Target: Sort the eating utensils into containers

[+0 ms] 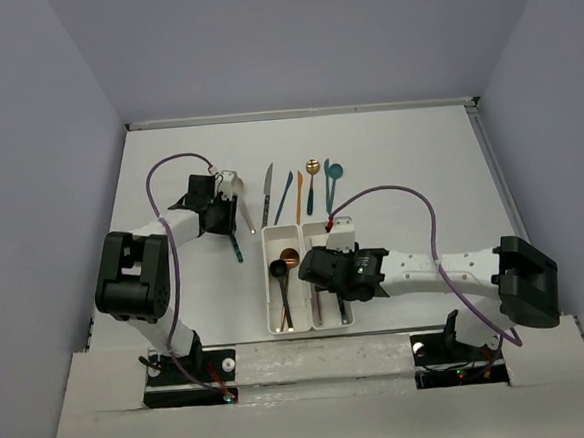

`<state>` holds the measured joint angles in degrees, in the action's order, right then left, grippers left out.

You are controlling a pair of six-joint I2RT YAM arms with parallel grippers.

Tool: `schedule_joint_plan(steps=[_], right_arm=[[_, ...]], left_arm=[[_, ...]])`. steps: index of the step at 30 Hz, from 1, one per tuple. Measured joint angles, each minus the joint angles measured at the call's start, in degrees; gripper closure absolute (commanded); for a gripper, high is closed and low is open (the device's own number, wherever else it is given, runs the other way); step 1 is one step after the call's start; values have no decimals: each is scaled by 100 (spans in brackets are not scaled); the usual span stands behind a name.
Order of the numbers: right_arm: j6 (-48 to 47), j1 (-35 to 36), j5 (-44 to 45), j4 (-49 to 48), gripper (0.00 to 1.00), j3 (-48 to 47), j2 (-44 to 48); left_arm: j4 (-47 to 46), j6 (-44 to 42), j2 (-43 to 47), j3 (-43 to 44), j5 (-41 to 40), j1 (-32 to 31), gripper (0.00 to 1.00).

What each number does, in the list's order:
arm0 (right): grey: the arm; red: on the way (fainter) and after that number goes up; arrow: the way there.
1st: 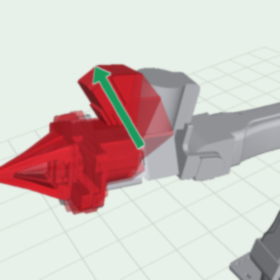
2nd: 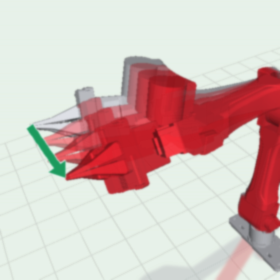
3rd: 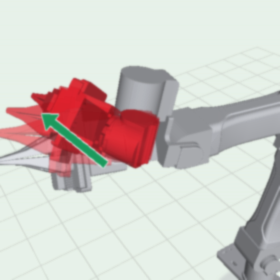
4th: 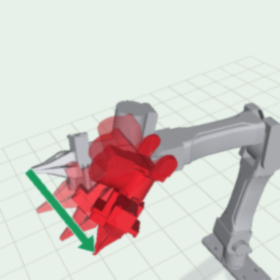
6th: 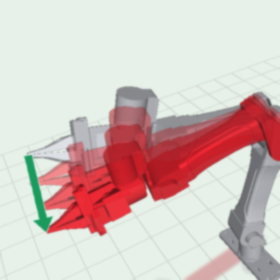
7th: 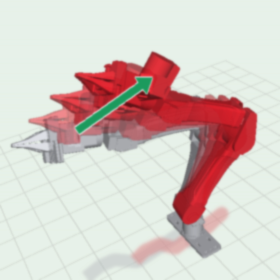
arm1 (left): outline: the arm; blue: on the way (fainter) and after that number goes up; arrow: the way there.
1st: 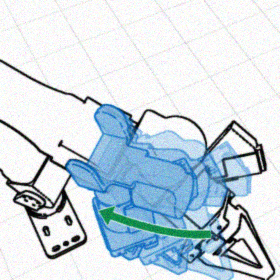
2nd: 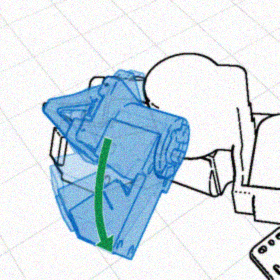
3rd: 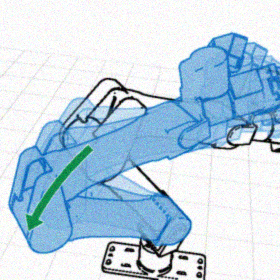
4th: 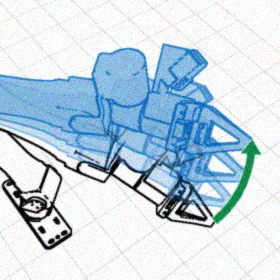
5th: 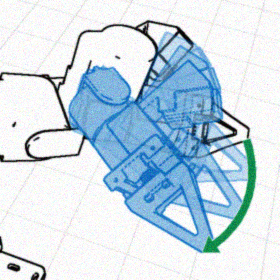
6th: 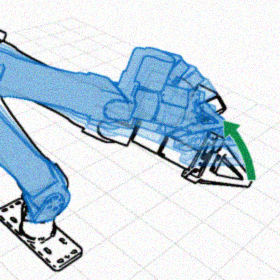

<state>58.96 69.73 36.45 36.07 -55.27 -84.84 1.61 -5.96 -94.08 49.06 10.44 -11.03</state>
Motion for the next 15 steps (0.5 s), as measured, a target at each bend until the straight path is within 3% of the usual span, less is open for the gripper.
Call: schedule_joint_plan(steps=[5, 10, 15], right_arm=[[0, 0, 87, 0, 40, 50, 238], [0, 0, 164, 9, 40, 92, 472], [24, 0, 223, 4, 40, 168, 686]], left_arm=[[-2, 197, -85, 83, 76, 439, 98], [-35, 369, -122, 125, 87, 1034, 100], [-35, 448, -42, 39, 367, 1088, 100]])
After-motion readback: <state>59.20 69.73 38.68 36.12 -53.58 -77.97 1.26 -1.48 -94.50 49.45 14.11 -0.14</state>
